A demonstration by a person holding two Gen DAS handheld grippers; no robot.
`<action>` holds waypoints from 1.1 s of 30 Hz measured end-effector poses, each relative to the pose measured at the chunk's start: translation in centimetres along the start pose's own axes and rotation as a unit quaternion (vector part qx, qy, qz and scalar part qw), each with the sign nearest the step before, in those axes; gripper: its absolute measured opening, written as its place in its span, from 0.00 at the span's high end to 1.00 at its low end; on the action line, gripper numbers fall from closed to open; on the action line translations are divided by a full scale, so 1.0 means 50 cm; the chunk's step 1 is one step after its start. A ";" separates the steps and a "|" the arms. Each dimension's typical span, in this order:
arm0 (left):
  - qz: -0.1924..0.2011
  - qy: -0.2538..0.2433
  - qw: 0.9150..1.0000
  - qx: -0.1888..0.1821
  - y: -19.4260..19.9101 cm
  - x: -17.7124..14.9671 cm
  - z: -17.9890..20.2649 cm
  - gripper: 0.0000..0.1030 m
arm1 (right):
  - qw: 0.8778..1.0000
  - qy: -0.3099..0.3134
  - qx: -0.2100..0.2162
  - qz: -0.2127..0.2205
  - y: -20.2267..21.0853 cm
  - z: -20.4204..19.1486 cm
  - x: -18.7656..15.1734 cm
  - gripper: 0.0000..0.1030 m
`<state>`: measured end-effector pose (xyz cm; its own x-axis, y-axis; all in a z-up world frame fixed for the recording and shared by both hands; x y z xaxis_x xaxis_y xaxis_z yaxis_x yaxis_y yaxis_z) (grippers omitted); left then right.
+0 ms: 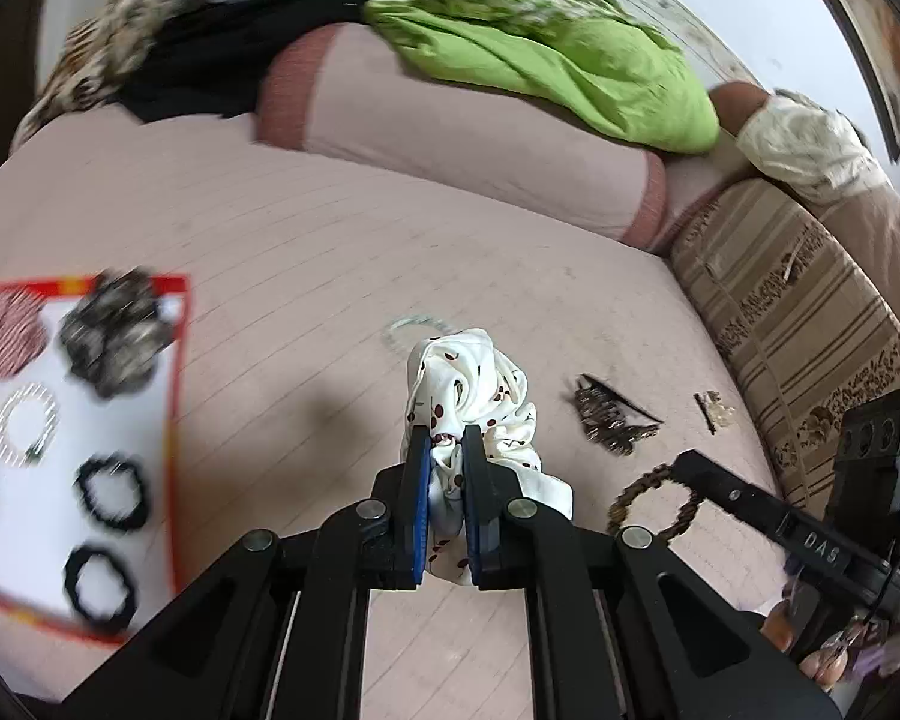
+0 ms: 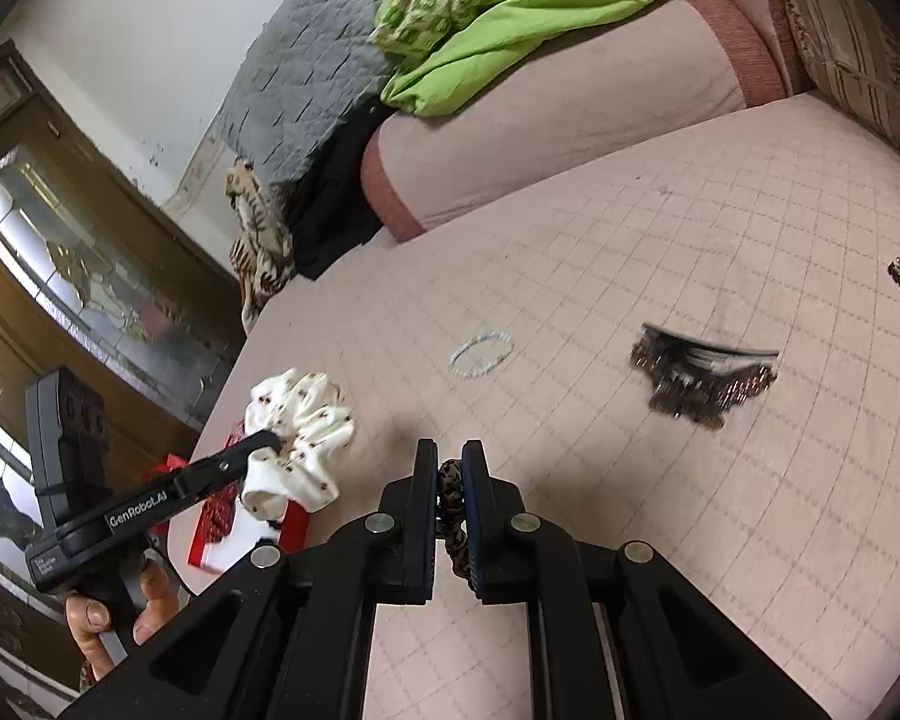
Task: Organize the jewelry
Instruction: 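Carry the white scrunchie and beaded bracelet over the tray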
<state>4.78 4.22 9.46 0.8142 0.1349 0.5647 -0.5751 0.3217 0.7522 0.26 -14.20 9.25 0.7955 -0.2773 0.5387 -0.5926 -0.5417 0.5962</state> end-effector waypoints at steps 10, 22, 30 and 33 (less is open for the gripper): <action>0.022 -0.005 0.997 0.067 0.084 -0.076 -0.084 0.91 | 0.998 0.044 -0.027 -0.020 -0.005 -0.078 -0.053 0.91; 0.066 -0.065 0.983 0.156 0.157 -0.093 -0.092 0.91 | 0.972 0.147 -0.180 -0.038 -0.020 -0.140 -0.110 0.91; 0.068 -0.053 0.983 0.162 0.171 -0.106 -0.099 0.91 | 0.954 0.173 -0.242 -0.043 -0.014 -0.155 -0.127 0.91; 0.072 -0.053 0.981 0.171 0.179 -0.108 -0.103 0.91 | 0.950 0.177 -0.254 -0.045 -0.014 -0.162 -0.131 0.91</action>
Point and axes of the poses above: each gripper's, at about its wrist camera, not at the fingertips, and y roughly against the way its jaws point, z to its right, x to its top, the point moved 7 cm from there along -y, roughly the way its jaws point
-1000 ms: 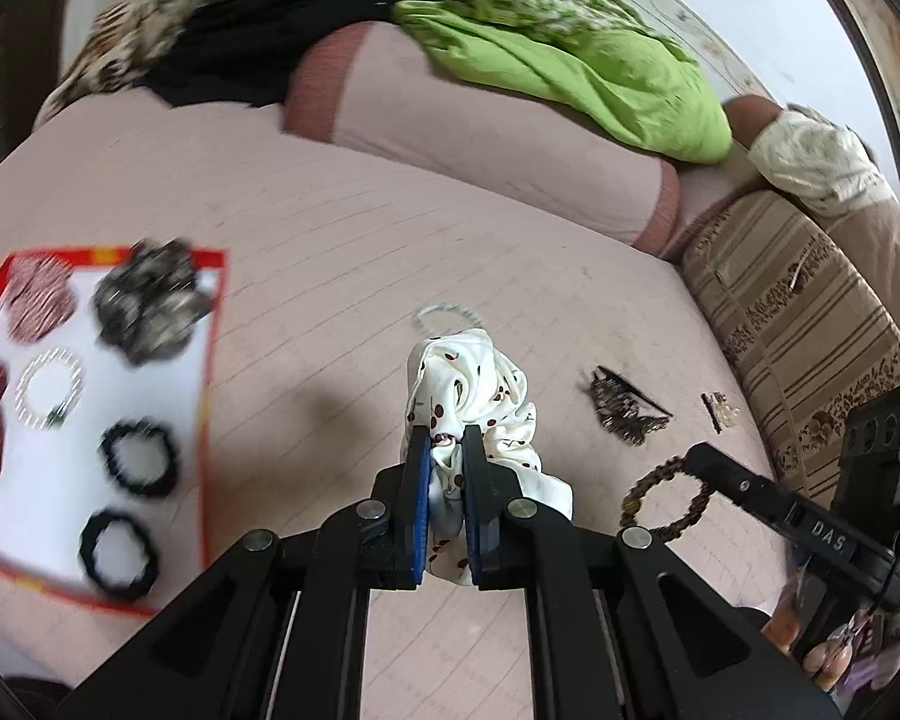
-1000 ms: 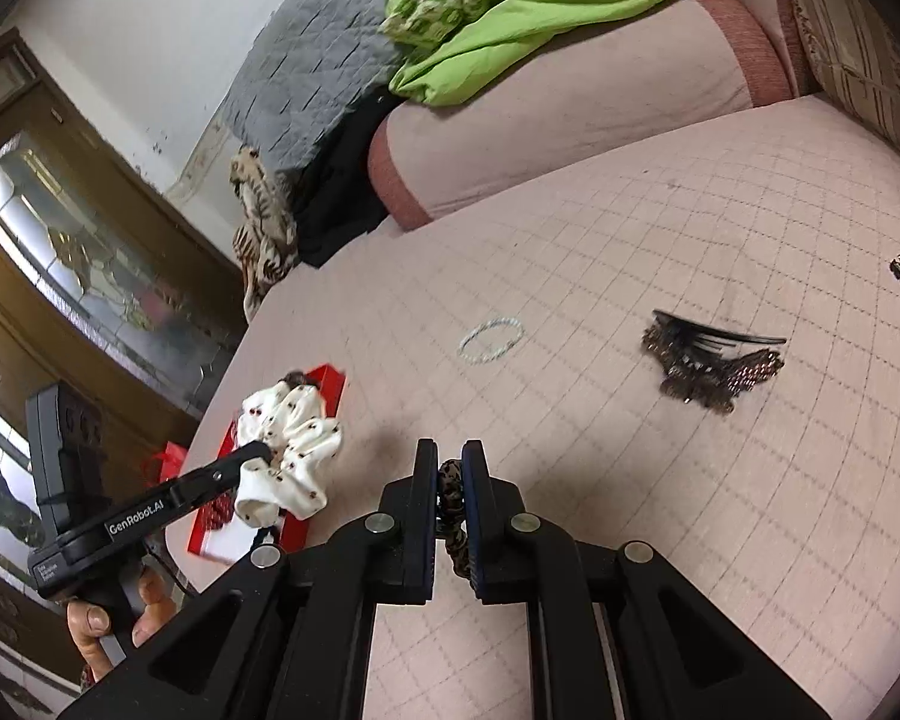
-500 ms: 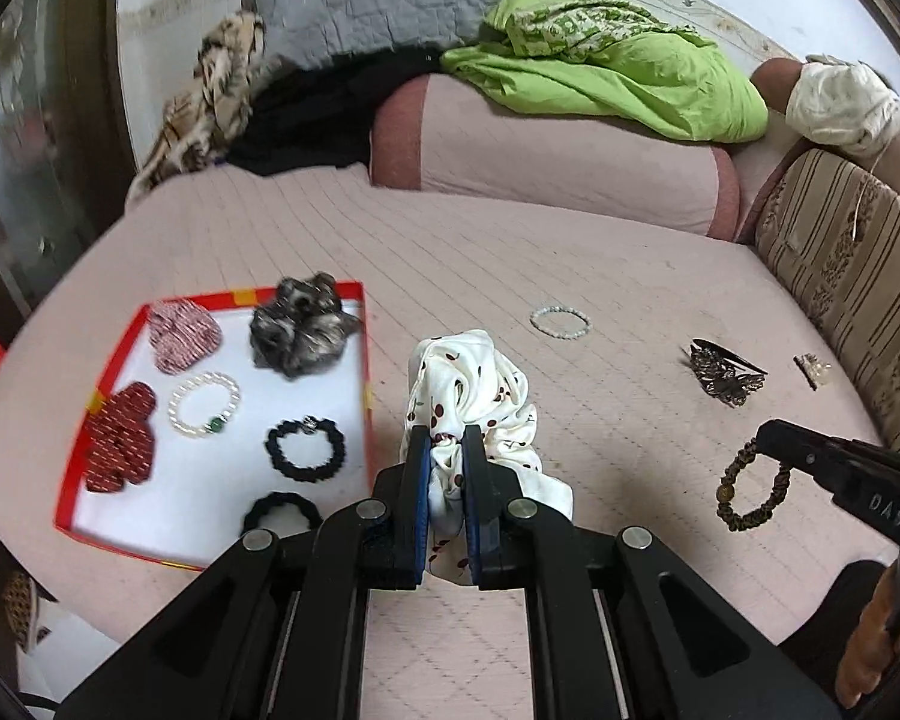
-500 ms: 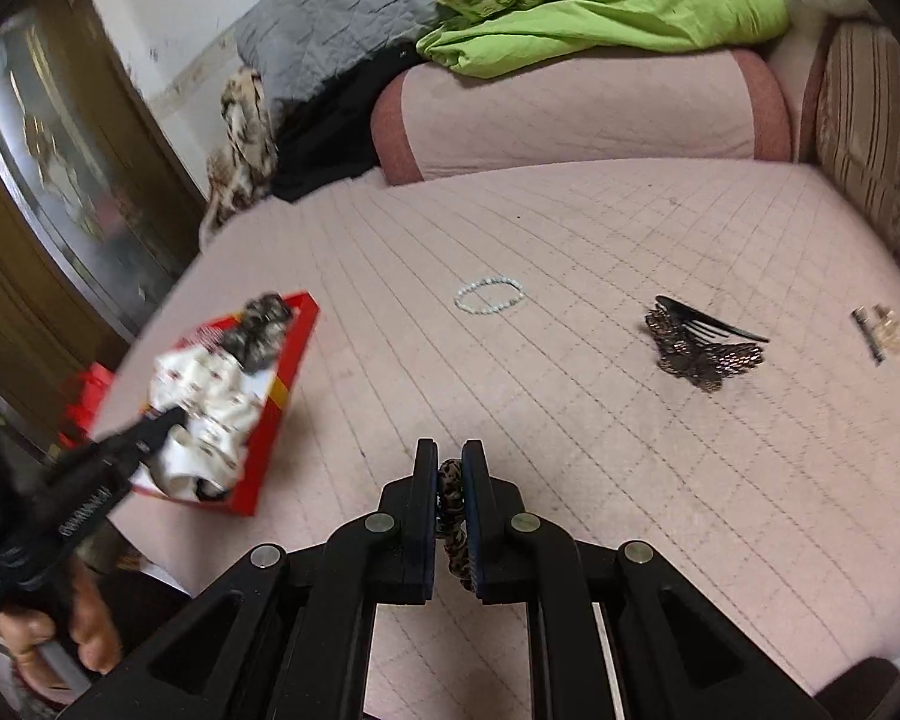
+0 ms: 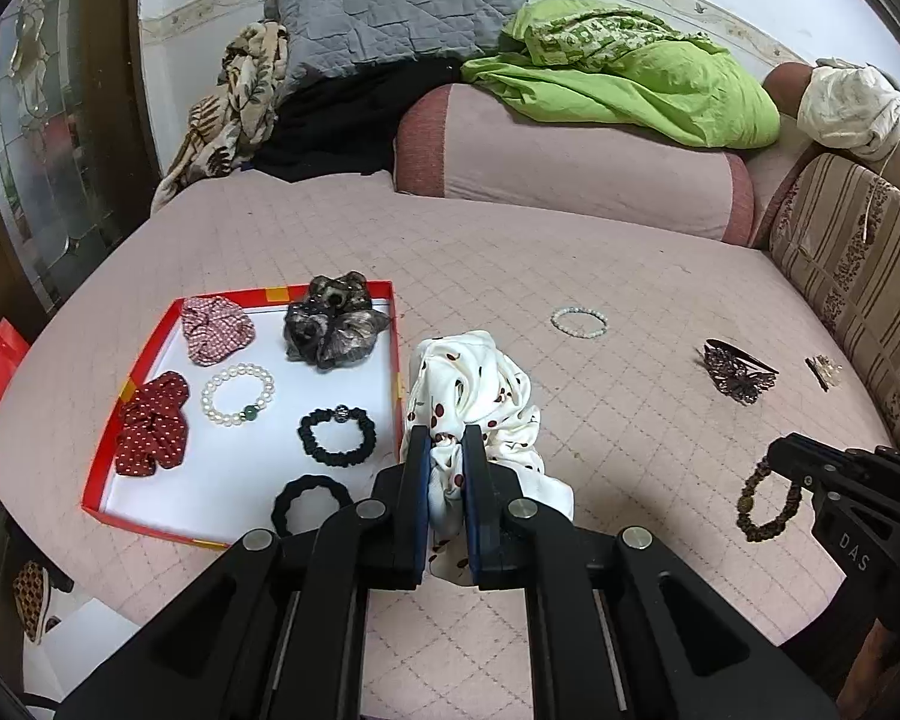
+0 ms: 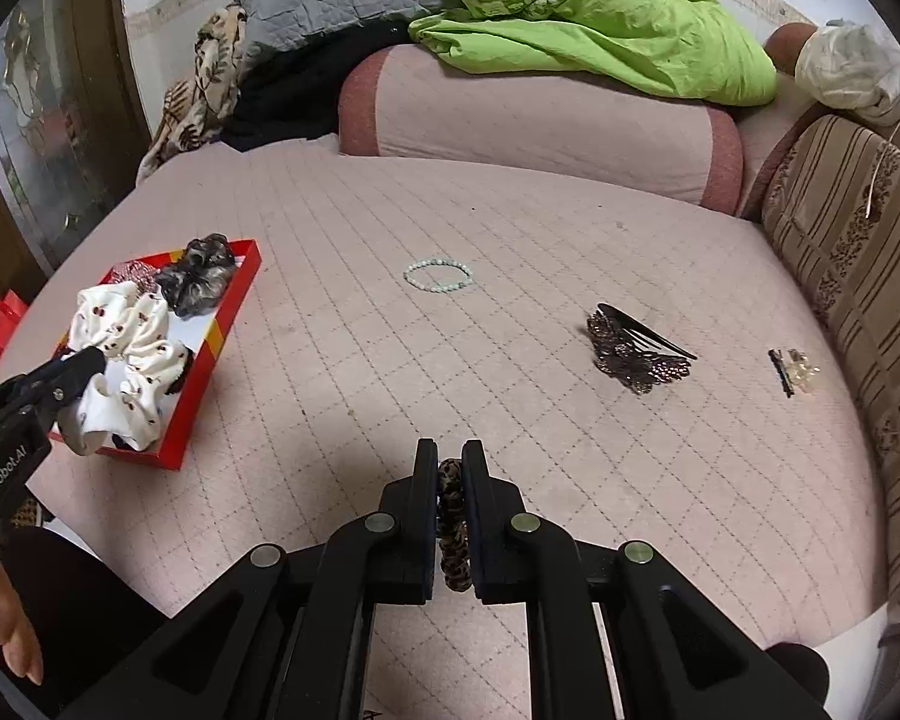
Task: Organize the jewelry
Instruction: 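Carry the white scrunchie and beaded bracelet over the tray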
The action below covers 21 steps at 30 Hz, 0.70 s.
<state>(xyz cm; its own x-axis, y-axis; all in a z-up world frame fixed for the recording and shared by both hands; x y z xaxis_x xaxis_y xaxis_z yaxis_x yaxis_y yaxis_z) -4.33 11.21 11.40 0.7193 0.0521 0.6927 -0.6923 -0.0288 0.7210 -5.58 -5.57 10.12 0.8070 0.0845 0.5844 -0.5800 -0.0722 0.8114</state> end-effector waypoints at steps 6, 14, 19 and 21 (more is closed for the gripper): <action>0.010 -0.004 1.000 0.017 0.014 0.003 -0.013 0.91 | 1.000 0.019 -0.023 -0.004 0.005 -0.016 -0.001 0.91; 0.016 0.011 0.999 0.042 0.019 0.010 -0.063 0.91 | 0.998 0.057 -0.030 0.005 0.011 -0.068 0.025 0.91; 0.017 0.027 0.998 0.059 0.018 0.014 -0.105 0.91 | 0.997 0.076 -0.006 0.013 0.015 -0.115 0.052 0.91; 0.016 0.035 0.997 0.064 0.014 0.014 -0.125 0.91 | 0.997 0.080 0.006 0.012 0.013 -0.134 0.060 0.91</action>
Point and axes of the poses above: each gripper's, at about its wrist camera, not at the fingertips, and y roughly against the way its jaws point, z to its right, x to its top, the point moved 7 cm from there along -y, roughly the way its jaws point
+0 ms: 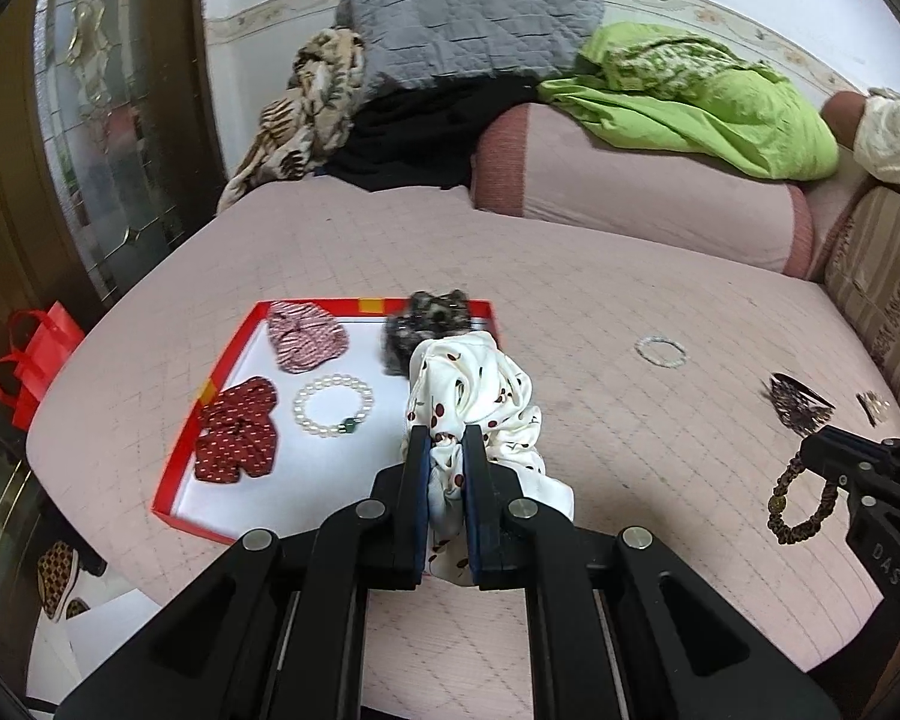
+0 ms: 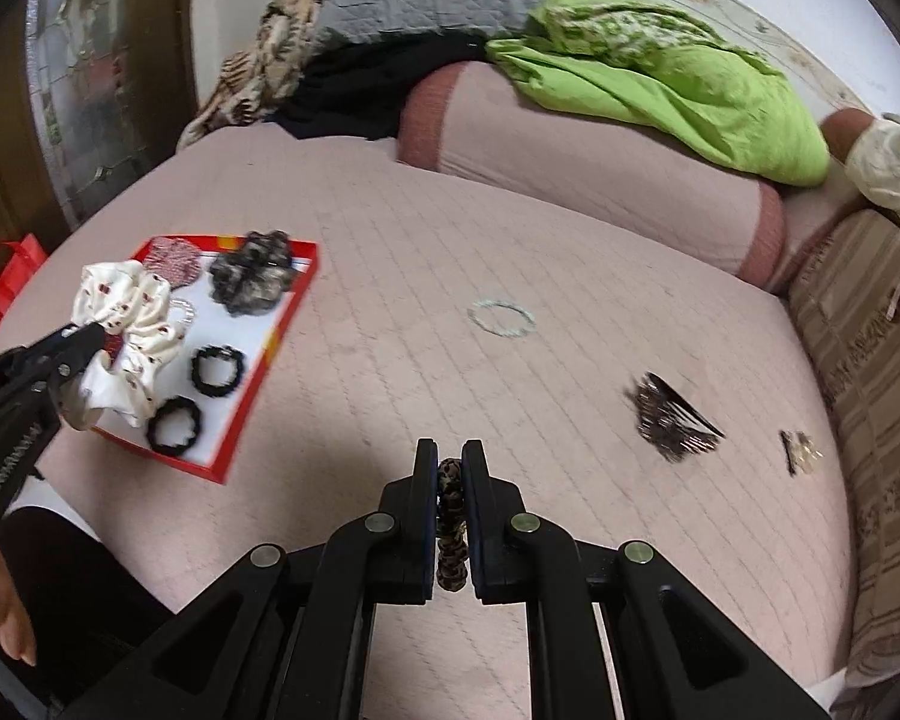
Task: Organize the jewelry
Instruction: 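Carry the white scrunchie and beaded bracelet over the tray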
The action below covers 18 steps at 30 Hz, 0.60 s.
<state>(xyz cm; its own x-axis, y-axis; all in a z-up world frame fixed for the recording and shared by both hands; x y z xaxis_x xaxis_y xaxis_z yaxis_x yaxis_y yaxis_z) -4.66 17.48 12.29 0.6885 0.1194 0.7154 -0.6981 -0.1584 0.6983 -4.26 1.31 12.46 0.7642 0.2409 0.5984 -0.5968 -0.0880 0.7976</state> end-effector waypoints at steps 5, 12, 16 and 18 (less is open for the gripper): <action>-0.008 0.020 1.000 0.015 -0.019 -0.002 -0.051 0.91 | 1.000 0.018 0.014 0.002 -0.010 -0.043 0.026 0.91; -0.020 0.041 0.999 0.028 -0.043 -0.008 -0.115 0.91 | 0.998 0.034 0.060 0.007 -0.025 -0.108 0.056 0.91; -0.027 0.047 0.998 0.029 -0.064 -0.003 -0.138 0.91 | 0.996 0.042 0.081 0.008 -0.040 -0.139 0.077 0.91; -0.029 0.046 0.998 0.026 -0.081 0.005 -0.145 0.91 | 0.995 0.046 0.086 0.011 -0.049 -0.153 0.095 0.91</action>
Point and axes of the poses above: each gripper's, at about its wrist camera, not at the fingertips, and y roughly against the way its jaws point, z to its right, x to its top, the point moved 7 cm from there along -y, roughly the way its jaws point
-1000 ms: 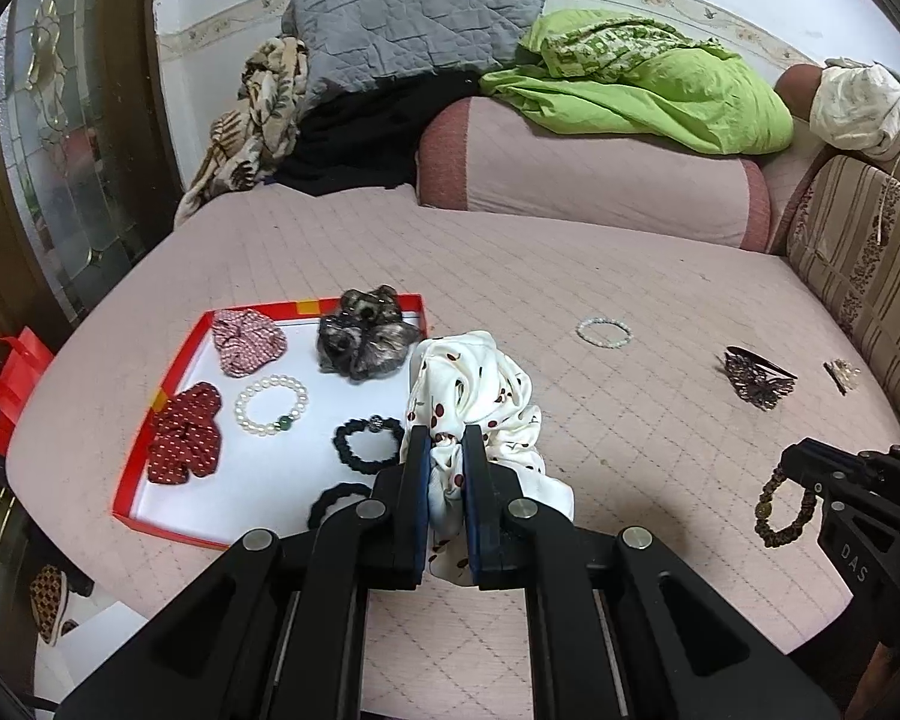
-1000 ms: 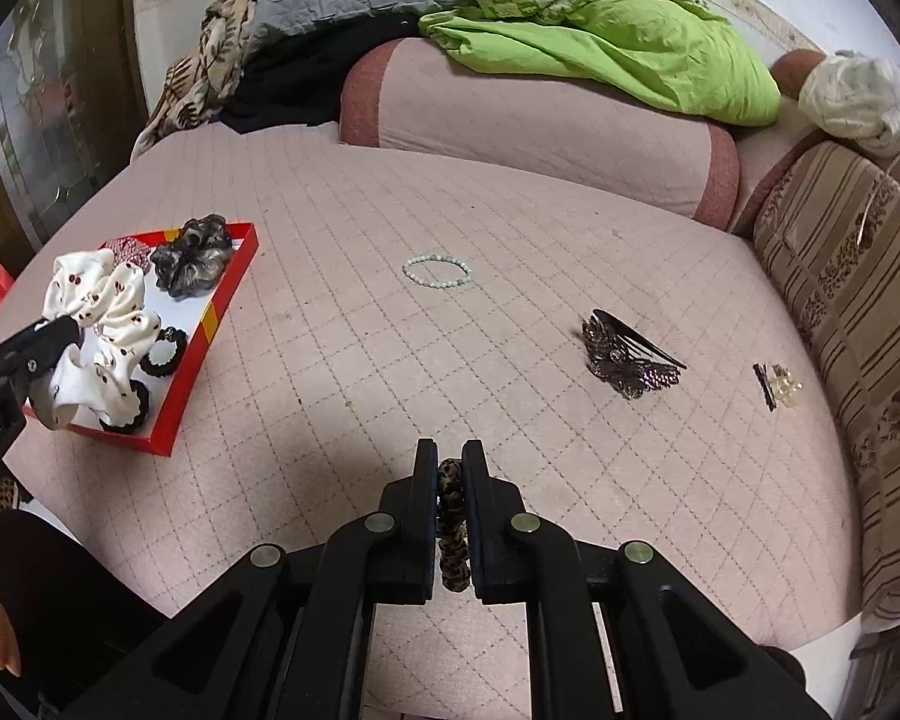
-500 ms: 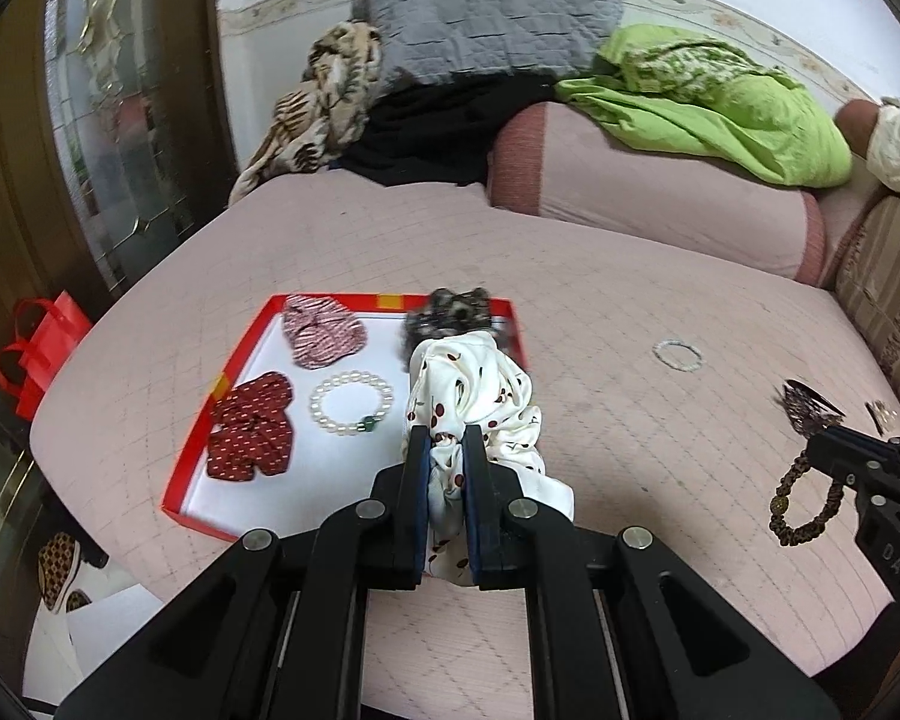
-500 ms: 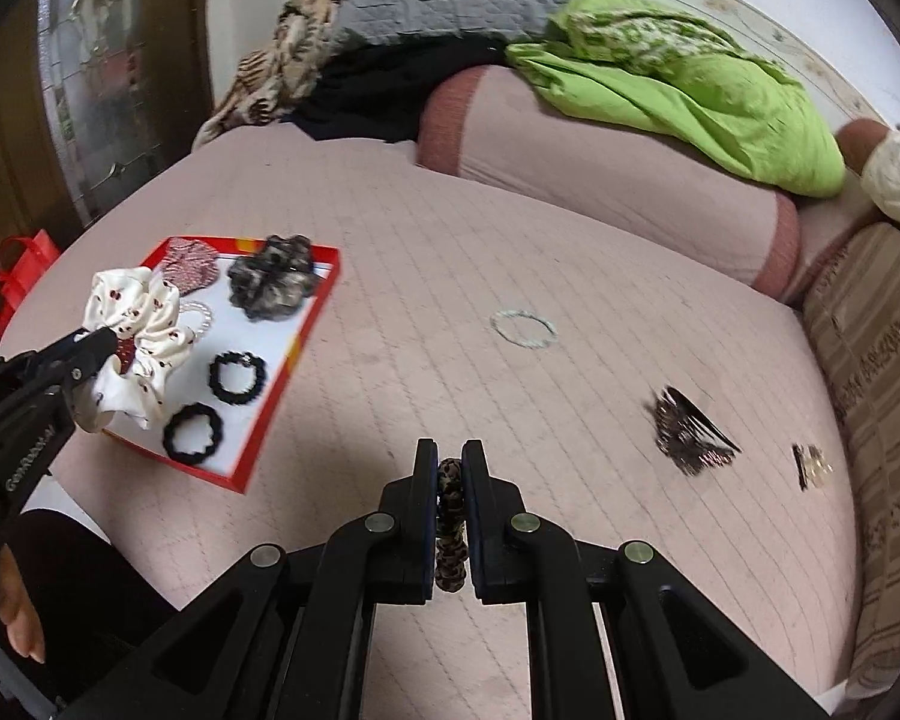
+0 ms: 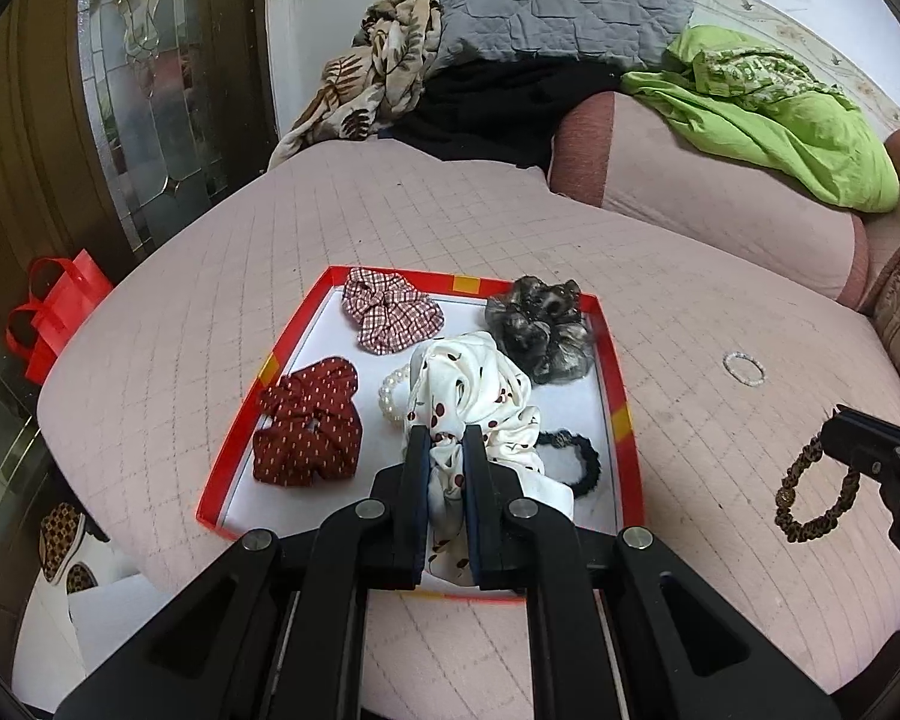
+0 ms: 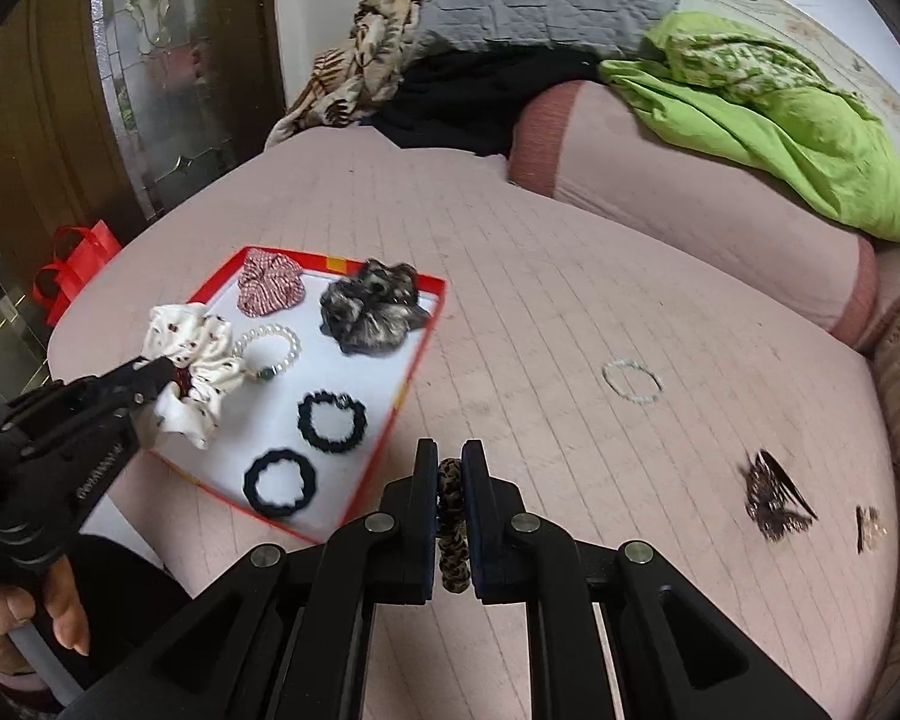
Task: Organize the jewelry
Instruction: 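Carry the white scrunchie and beaded bracelet over the tray, then lower both held items into the tray and open both tools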
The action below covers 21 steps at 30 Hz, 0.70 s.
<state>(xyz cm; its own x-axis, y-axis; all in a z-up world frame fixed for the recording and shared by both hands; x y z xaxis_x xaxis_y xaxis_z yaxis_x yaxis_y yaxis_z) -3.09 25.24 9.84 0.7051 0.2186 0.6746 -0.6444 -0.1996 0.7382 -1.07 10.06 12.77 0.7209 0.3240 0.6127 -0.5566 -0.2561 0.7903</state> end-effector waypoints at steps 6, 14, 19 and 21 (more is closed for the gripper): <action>0.000 -0.017 1.000 0.000 -0.047 0.035 0.001 0.91 | 1.000 0.007 0.006 0.007 -0.027 -0.028 0.050 0.91; -0.003 -0.025 1.000 -0.018 -0.103 0.073 -0.014 0.91 | 0.999 0.001 0.032 0.003 -0.076 -0.069 0.093 0.91; -0.012 -0.001 0.999 -0.047 -0.127 0.071 -0.030 0.91 | 0.999 0.001 0.053 0.000 -0.109 -0.094 0.103 0.91; -0.018 0.004 0.998 -0.055 -0.133 0.067 -0.034 0.91 | 0.998 0.000 0.057 0.000 -0.119 -0.098 0.107 0.91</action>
<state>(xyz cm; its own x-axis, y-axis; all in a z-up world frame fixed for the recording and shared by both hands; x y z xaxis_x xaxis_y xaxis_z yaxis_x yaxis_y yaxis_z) 3.07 28.95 7.19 0.7263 0.2309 0.6474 -0.6475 -0.0863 0.7572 4.09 17.79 11.38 0.7209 0.3251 0.6121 -0.5049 -0.3586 0.7852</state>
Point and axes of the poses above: each gripper's, at about its wrist camera, not at the fingertips, and y roughly against the way its jaws point, z to its right, x to its top, the point moved 7 cm from there along -y, roughly the way its jaws point
